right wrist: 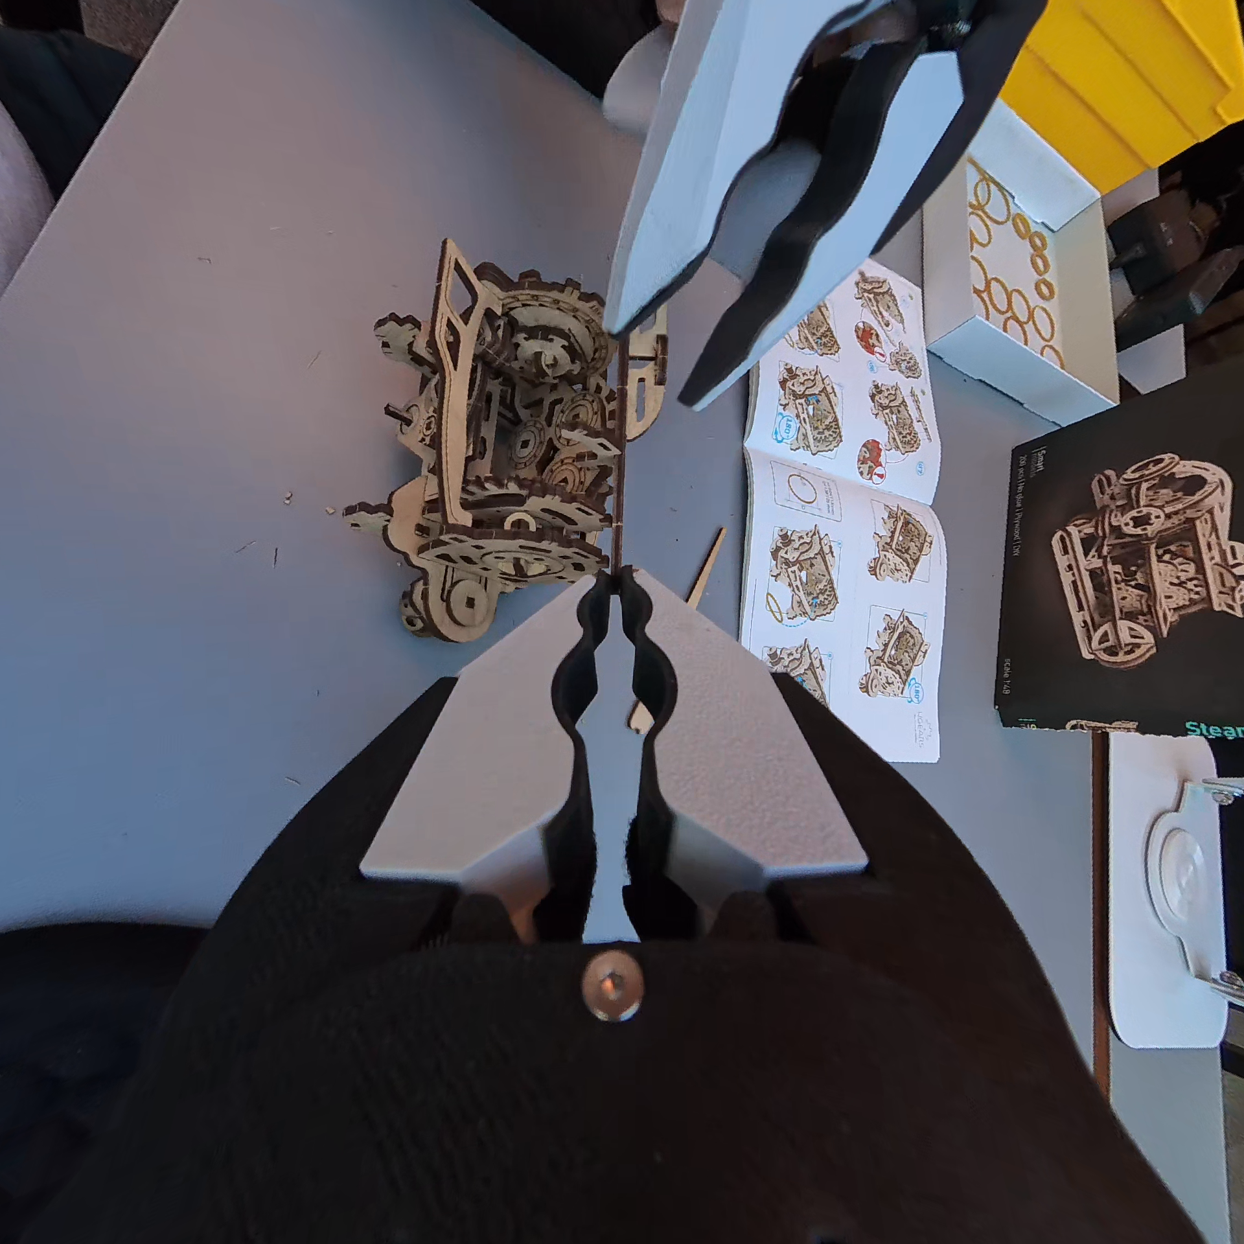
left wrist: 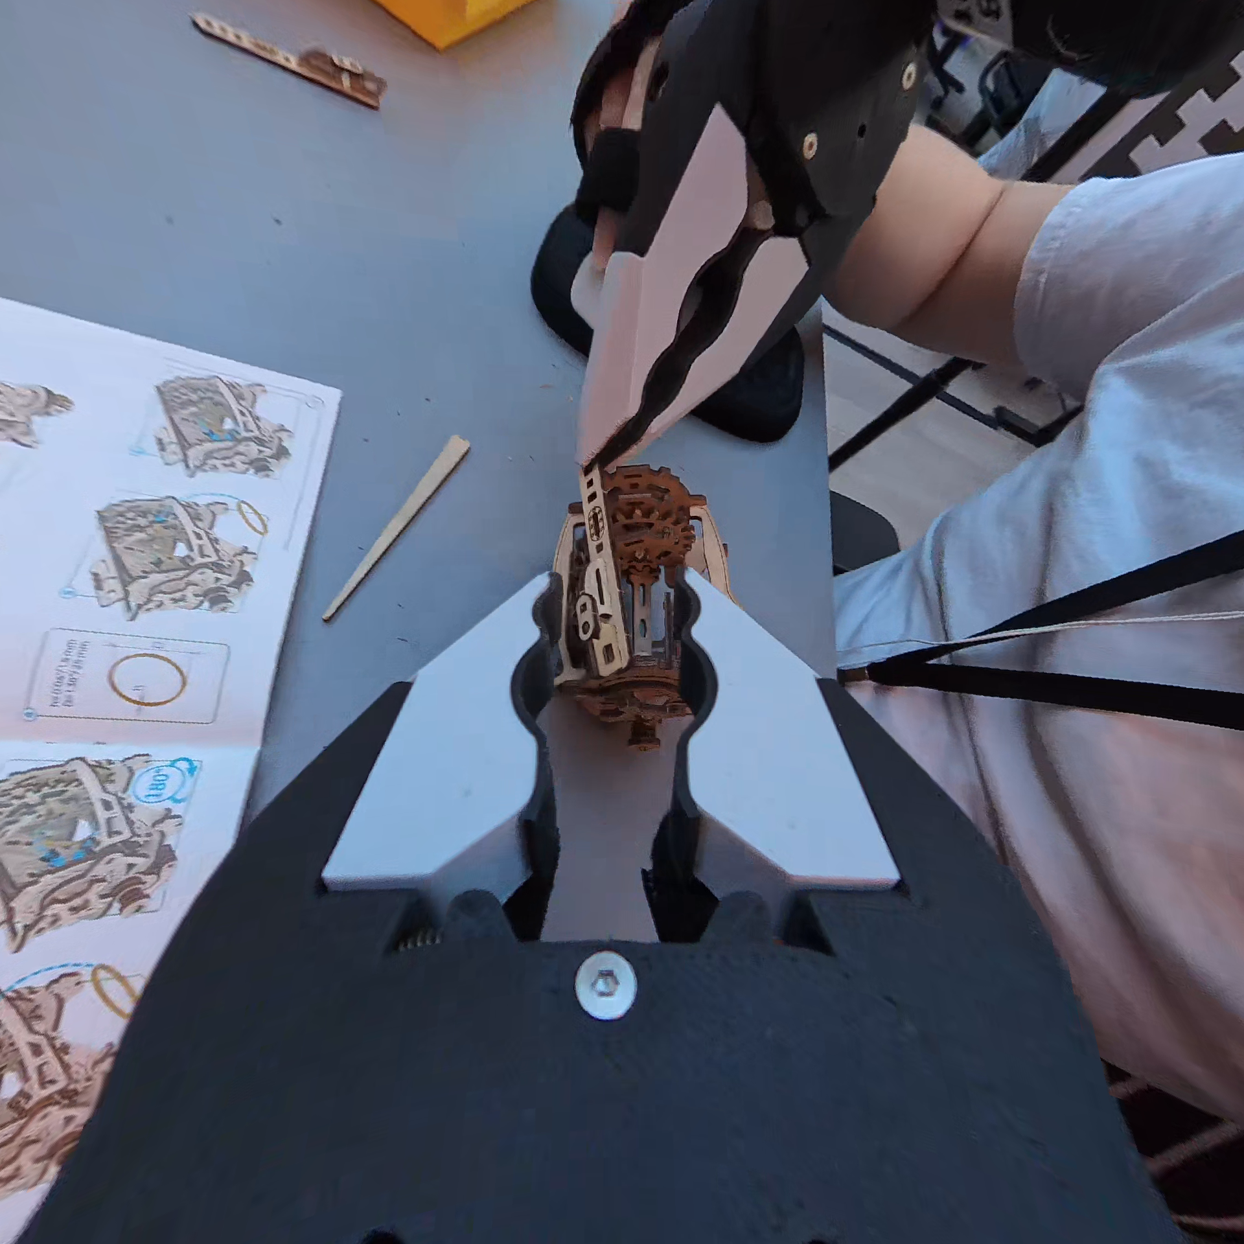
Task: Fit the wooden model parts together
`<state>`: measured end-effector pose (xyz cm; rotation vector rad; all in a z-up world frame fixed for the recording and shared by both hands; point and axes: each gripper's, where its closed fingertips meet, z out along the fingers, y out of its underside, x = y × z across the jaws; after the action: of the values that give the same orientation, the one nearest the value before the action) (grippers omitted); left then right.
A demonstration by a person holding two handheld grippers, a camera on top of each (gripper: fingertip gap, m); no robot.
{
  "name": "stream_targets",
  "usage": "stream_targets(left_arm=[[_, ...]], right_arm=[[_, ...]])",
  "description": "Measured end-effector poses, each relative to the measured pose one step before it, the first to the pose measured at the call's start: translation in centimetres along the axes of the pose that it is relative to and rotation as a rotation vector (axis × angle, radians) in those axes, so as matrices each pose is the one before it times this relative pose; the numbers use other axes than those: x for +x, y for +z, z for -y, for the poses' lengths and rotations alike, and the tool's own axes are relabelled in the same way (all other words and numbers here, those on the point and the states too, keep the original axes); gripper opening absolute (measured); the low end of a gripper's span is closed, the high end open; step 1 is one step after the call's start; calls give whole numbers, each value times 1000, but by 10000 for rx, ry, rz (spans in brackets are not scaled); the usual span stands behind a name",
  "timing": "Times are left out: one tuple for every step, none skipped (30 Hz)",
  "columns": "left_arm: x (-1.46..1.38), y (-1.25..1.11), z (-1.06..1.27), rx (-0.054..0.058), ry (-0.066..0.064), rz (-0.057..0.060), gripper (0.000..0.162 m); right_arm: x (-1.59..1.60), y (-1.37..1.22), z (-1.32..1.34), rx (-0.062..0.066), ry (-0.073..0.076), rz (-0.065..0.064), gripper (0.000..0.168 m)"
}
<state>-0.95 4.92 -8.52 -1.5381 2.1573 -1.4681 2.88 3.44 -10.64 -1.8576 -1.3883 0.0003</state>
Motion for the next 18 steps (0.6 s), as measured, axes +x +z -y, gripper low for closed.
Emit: stream_targets(left_arm=[[-270, 224, -223, -235, -318, -106, 28], [-284, 141, -79, -96, -255, -82, 27], [-87, 96, -5, -44, -182, -197, 25], [33, 29, 101, 26, -147, -264, 21], [22, -5, 101, 32, -149, -247, 19], [-45, 16, -69, -82, -135, -182, 16], [-79, 53, -275, -219, -70, -121, 15], [-125, 69, -273, -227, 3, -52, 15], [-157, 29, -14, -53, -6, -17, 16], [-27, 1, 74, -10, -55, -93, 15], [52, 20, 22, -44, -48, -157, 12], [57, 34, -4, -50, -51, -167, 10], [-17, 7, -10, -50, -92, -151, 10], [-23, -14, 8, -33, -71, -155, 9], [-49, -28, 6, -17, -27, -141, 8], [-69, -72, 21, -1, -24, -139, 6], [-11, -84, 89, 50, -77, -184, 6], [22, -90, 117, 64, -120, -213, 7]], right_arm=[[-6, -2, -17, -68, -1, 47, 3], [-20, -6, 8, -43, 4, 57, 3], [-9, -16, 19, -44, -12, 52, 3], [-6, -29, 16, -50, -27, 43, 3], [-28, -40, 13, -68, -6, 63, 3], [-11, -33, -13, -100, 28, 70, 2], [-17, -26, -23, -111, 28, 74, 2], [-48, -21, 21, -95, 3, 83, 2], [-66, 0, -1, -112, -9, 95, 2], [-25, 38, -75, -164, 12, 71, 3], [-49, 53, -40, -129, -3, 84, 3], [-57, 50, -6, -90, -9, 75, 3], [-31, 60, -54, -109, -21, 64, 3], [50, 37, -61, -104, -26, 4, 3], [8, 6, -16, -71, -32, 35, 3], [22, -34, 48, -38, 0, 34, 3], [83, -35, 22, -60, 16, 0, 3], [-4, -27, 54, -28, 19, 51, 3]])
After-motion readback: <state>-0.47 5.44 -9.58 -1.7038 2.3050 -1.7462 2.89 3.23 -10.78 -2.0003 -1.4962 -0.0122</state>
